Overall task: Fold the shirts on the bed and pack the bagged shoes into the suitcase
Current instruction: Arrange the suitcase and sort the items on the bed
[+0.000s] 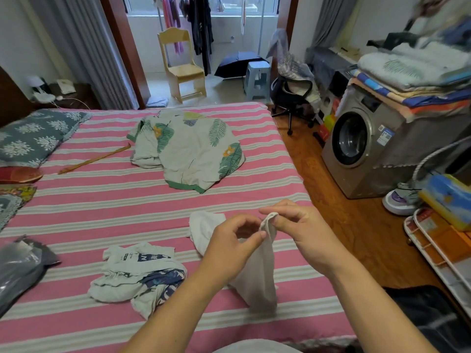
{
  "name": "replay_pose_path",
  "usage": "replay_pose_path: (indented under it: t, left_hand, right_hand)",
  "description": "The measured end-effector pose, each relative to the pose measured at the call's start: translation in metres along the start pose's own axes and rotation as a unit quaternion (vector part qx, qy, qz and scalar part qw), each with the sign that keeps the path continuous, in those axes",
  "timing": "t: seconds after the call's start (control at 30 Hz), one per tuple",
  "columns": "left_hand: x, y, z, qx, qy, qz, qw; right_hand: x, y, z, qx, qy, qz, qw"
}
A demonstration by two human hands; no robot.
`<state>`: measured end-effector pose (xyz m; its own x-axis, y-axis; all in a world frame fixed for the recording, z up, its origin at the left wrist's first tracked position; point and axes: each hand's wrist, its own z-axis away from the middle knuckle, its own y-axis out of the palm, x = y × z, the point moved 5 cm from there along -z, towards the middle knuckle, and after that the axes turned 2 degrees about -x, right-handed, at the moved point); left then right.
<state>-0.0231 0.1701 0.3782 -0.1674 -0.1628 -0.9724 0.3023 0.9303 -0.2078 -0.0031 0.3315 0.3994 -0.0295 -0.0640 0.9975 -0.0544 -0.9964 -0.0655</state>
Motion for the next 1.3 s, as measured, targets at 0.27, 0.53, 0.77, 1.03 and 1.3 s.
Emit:
replay_pose_path:
  t: [0.27,0.53,0.77,1.03,1.3]
  left_hand:
    - [-0.015,-0.01,-0.004,-0.083,0.188,-0.206,0.957]
    - [-0.04,-0.006,-0.023,0.079,0.242,-0.232,0.939]
    - [-0.016,-0.012,-0.023,0.076,0.008,-0.005,0.997]
    - [-0.008,-0.015,-0.034,0.063,0.009,0.031,0.997]
    - [0.013,-0.008,-0.027,0.025,-0.017,0.113,0.993]
  right_hand:
    - [0.0,-0.007,0.006,0.056,0.046,0.053,0.996]
    - [0.035,0.022,-0.004,0.125,-0.108,0.39,0.906]
    - [0.04,0.024,-0.009,0.159,-0.063,0.382,0.908]
    - [0.034,0.029,-0.018,0.124,-0.009,0.462,0.878]
    - [0.043,0.016,-0.024,0.02,0.032,0.469,0.882]
